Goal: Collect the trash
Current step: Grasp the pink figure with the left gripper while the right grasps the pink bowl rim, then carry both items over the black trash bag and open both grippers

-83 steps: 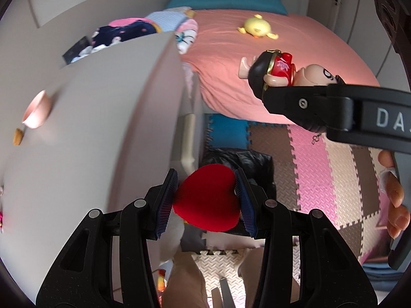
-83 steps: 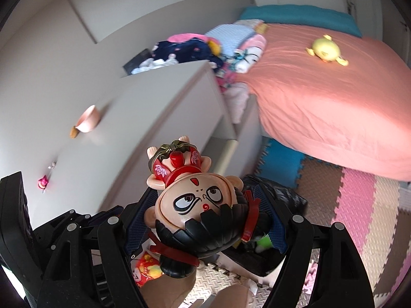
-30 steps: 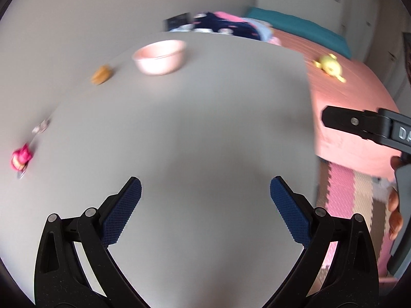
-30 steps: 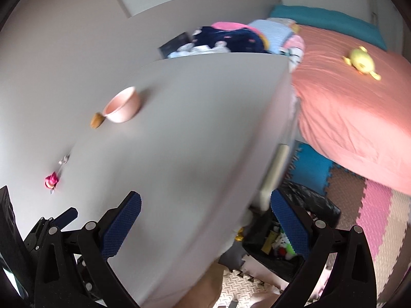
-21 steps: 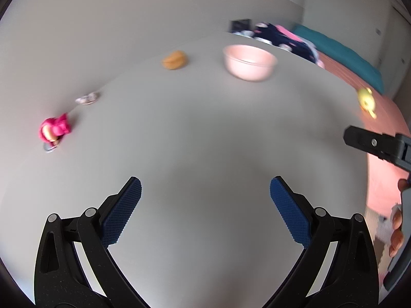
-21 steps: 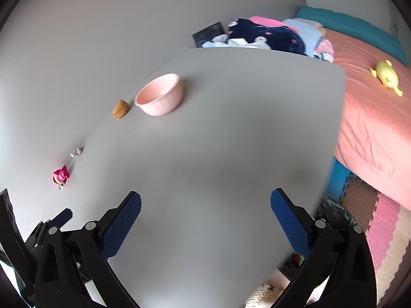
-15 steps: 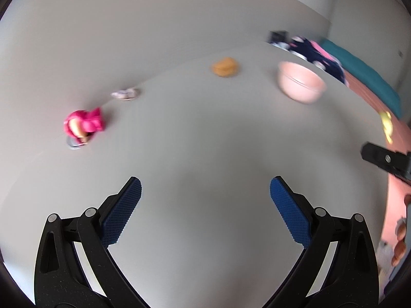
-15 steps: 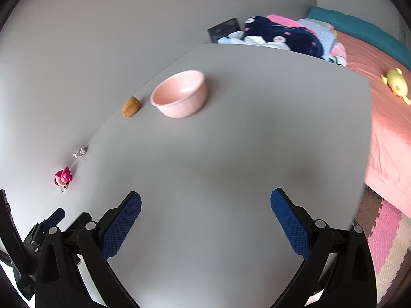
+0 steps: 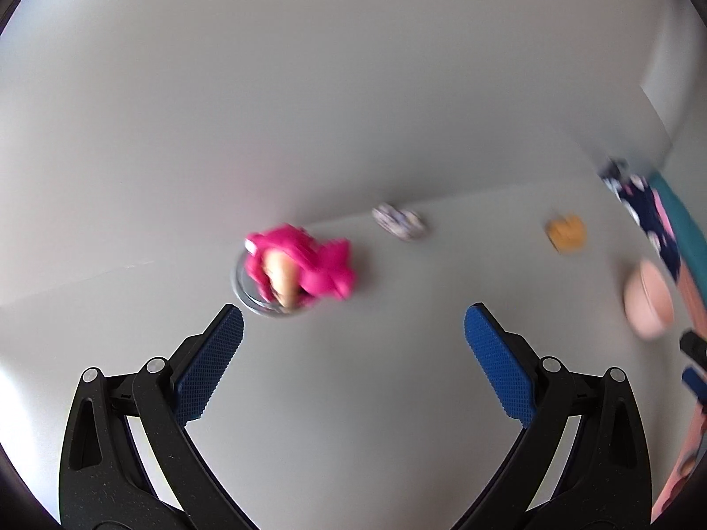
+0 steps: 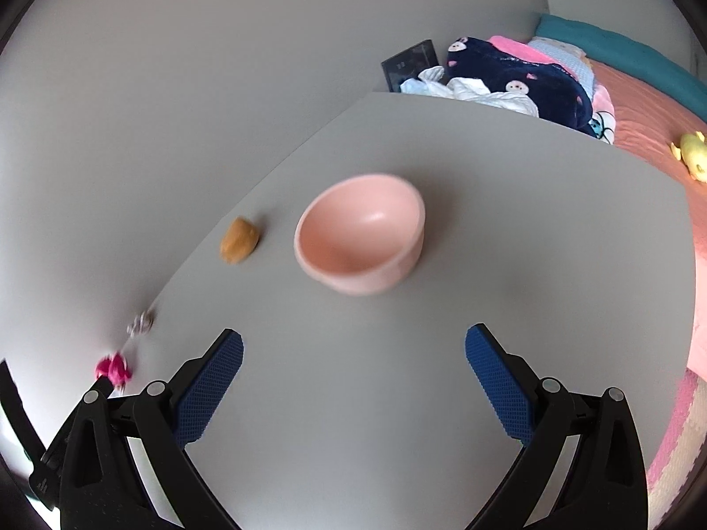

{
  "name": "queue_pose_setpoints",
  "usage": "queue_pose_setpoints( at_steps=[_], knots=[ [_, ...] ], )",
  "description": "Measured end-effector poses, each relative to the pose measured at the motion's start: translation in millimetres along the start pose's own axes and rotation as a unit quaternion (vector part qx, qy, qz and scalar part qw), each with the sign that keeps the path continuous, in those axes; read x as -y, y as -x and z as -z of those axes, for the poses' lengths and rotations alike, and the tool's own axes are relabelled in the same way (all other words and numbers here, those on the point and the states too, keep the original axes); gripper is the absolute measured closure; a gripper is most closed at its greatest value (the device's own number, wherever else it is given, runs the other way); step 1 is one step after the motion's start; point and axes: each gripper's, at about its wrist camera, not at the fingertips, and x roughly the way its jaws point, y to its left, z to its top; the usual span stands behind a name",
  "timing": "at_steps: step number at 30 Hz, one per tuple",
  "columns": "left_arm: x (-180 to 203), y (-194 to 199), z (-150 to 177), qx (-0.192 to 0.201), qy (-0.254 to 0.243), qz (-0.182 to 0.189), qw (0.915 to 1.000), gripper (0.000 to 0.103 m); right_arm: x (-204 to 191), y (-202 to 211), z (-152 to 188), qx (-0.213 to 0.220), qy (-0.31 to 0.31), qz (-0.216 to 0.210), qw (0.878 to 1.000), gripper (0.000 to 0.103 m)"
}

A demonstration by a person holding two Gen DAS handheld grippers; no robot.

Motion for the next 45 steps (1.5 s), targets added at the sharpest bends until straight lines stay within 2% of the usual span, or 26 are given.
queue_pose_setpoints(
  at_steps=[7,13,24,26,28,30,32,34,37,45],
  knots=[
    [-19,-26,-22,-0.016,0.055,-0.009,0.9983,0.006,8,-21,-25,0.004,-0.035,0.009,0.999,0.003],
    [-26,-44,-27,-0.033,0.083,-0.018,0.9959,0.006,7,-40,-37,0.004,-0.036,0.035,0.999,0.003],
    [-16,-56,-23,-0.036,0.065,-0.034,0.9966,0.006,11,-76,-46,-0.014,-0.030,0.081,0.996,0.003],
    [-13,-56,-21,-0.033,0.057,-0.043,0.9969,0.008,12,-80,-46,-0.019,-0.030,0.080,0.996,0.010],
    [-11,-55,-19,-0.026,0.049,-0.055,0.9970,0.015,10,-83,-46,-0.018,-0.017,0.089,0.996,0.016],
    [-8,-54,-18,-0.020,0.039,-0.063,0.9970,0.027,7,-83,-47,-0.015,-0.009,0.080,0.997,0.034],
    [-6,-51,-17,-0.012,0.031,-0.066,0.9973,0.038,4,-84,-46,-0.014,0.004,0.099,0.995,0.066],
    [0,-50,-15,-0.011,0.025,-0.062,0.9977,0.038,4,-84,-46,-0.016,0.010,0.097,0.995,0.082],
    [8,-48,-10,-0.006,0.013,-0.064,0.9978,0.038,8,-81,-44,-0.020,-0.003,0.079,0.997,0.087],
    [8,-37,-10,0.001,0.004,-0.030,0.9995,0.038,14,-57,-37,-0.020,-0.001,0.059,0.998,0.089]
  ],
)
